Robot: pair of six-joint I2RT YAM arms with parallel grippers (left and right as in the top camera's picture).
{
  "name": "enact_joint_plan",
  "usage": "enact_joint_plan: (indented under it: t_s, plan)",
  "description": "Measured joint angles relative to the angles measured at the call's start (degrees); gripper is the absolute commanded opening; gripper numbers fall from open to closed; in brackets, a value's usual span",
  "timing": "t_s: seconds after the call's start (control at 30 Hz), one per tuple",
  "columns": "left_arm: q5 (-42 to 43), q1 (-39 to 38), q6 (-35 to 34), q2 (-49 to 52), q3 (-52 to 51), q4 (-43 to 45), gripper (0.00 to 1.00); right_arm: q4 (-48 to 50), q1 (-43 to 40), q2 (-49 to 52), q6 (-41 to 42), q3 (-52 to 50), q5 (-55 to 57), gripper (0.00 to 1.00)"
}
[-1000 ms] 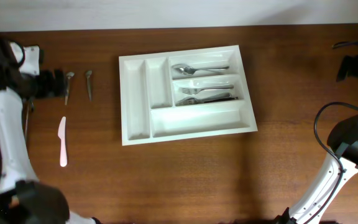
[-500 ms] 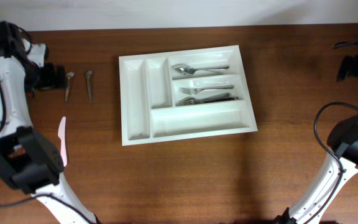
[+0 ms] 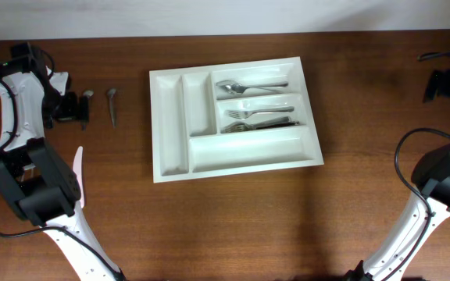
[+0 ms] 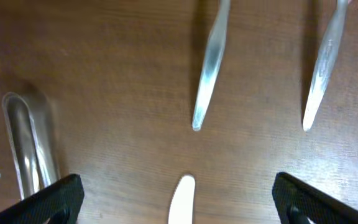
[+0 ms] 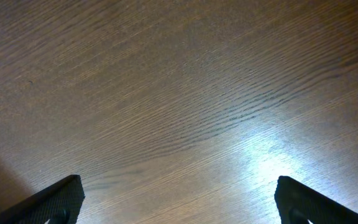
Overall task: Pack container
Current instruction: 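Move the left gripper over the left silver spoon on the table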
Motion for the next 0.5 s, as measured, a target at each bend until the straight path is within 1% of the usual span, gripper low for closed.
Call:
enact_joint_plan:
  t_s: [0.2,0.33,0.5]
  plan:
    - [0.79,0.00,-0.02,0.00,0.00,2.08,0.99,0.00,0.00,0.00,0.00,0.00,0.00,0.99]
    - [2.64,0.00,-0.02,0.00,0.00,9.14,0.99,0.00,0.00,0.00,0.00,0.00,0.00,0.98]
    - [4.13,-0.11,-0.04,0.00,0.00,14.99,0.99,0.00,0.00,0.00,0.00,0.00,0.00,0.99]
